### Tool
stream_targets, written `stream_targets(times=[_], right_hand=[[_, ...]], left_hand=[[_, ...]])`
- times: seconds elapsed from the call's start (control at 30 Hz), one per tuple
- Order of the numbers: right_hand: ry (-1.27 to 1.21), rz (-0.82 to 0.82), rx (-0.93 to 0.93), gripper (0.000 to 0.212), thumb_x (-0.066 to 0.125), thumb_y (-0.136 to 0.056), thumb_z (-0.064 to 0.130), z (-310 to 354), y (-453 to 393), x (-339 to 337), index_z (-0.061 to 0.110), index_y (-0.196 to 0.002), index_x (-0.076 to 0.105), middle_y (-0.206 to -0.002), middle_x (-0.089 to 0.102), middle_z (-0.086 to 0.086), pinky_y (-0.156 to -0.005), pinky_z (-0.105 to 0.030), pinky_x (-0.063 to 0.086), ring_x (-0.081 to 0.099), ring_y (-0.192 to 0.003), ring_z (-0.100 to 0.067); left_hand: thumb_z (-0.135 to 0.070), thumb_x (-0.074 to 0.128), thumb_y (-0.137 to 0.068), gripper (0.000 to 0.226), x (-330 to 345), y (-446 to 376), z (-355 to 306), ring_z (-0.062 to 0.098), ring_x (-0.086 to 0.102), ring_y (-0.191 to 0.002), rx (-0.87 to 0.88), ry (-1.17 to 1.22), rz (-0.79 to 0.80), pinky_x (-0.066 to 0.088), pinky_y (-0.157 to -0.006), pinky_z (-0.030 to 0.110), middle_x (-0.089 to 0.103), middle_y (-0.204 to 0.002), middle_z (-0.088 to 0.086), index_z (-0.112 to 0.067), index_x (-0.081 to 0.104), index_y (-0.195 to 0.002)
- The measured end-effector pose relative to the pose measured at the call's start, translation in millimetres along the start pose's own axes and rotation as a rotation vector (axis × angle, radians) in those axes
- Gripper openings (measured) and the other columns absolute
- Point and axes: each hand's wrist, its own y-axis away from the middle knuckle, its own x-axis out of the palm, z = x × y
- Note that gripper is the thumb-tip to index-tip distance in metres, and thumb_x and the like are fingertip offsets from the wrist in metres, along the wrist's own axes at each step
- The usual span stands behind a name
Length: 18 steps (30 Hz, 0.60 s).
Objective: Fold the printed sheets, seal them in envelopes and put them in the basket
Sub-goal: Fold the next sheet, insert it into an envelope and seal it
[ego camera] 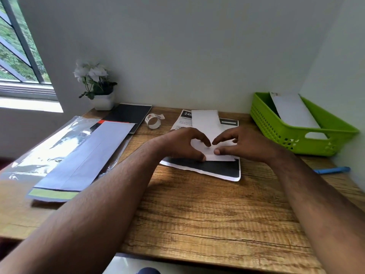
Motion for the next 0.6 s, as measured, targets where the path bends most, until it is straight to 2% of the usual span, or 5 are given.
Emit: stream_targets(times=[0.1, 0.2, 0.37, 0.47, 0.6], right_hand=[[0.007, -0.046, -0.005, 0.025, 0.07, -0.081, 0.04, 0, 1, 0, 0.035, -0.106, 0.069, -0.116, 0.067, 0.014, -0.1, -0.033, 0.046, 0.056, -0.108, -0.001], [0.055, 0.005, -0.038, 0.023, 0.064, -0.088, 0.031, 10, 3, 4, 0.031, -0.111, 0.069, -0.116, 0.066, 0.015, -0.084, -0.011, 0.042, 0.054, -0.099, 0.004], [-0.11, -0.025, -0.111, 0.024, 0.058, -0.092, 0.021, 25, 2, 14, 0.03, -0.112, 0.069, -0.115, 0.065, 0.017, -0.084, -0.008, 0.039, 0.054, -0.103, 0.007], [-0.044, -0.193, -0.076, 0.026, 0.058, -0.093, 0.021, 18, 1, 12, 0.026, -0.116, 0.068, -0.119, 0.065, 0.011, -0.085, -0.016, 0.037, 0.053, -0.11, -0.001], [-0.005, -0.295, 0.022, 0.029, 0.055, -0.093, 0.019, -7, -5, 7, 0.027, -0.119, 0.065, -0.13, 0.061, 0.002, -0.103, -0.027, 0.04, 0.054, -0.12, -0.015]], left_hand=[[-0.006, 0.058, -0.084, 0.042, -6, 0, 6, 0.012, 0.038, -0.134, -0.001, -0.058, -0.044, 0.027, -0.115, 0.038, 0.05, -0.14, -0.01, -0.037, 0.065, -0.113], [0.006, 0.051, -0.081, 0.056, -8, -3, 16, 0.013, 0.042, -0.133, -0.07, -0.141, -0.212, 0.03, -0.114, 0.044, 0.049, -0.142, -0.009, -0.037, 0.066, -0.113], [-0.015, 0.049, -0.093, 0.041, -4, -7, 13, 0.015, 0.039, -0.137, -0.124, -0.338, -0.393, 0.013, -0.115, 0.06, 0.048, -0.143, -0.015, -0.041, 0.059, -0.123], [-0.047, 0.042, -0.097, 0.043, 6, -8, 1, 0.017, 0.032, -0.141, -0.185, -0.412, -0.265, 0.002, -0.111, 0.065, 0.042, -0.149, -0.013, -0.041, 0.043, -0.14], [-0.025, 0.043, -0.096, 0.047, 8, -7, -6, 0.018, 0.019, -0.147, -0.226, -0.406, -0.111, -0.022, -0.102, 0.067, 0.036, -0.153, -0.01, -0.045, 0.042, -0.139]])
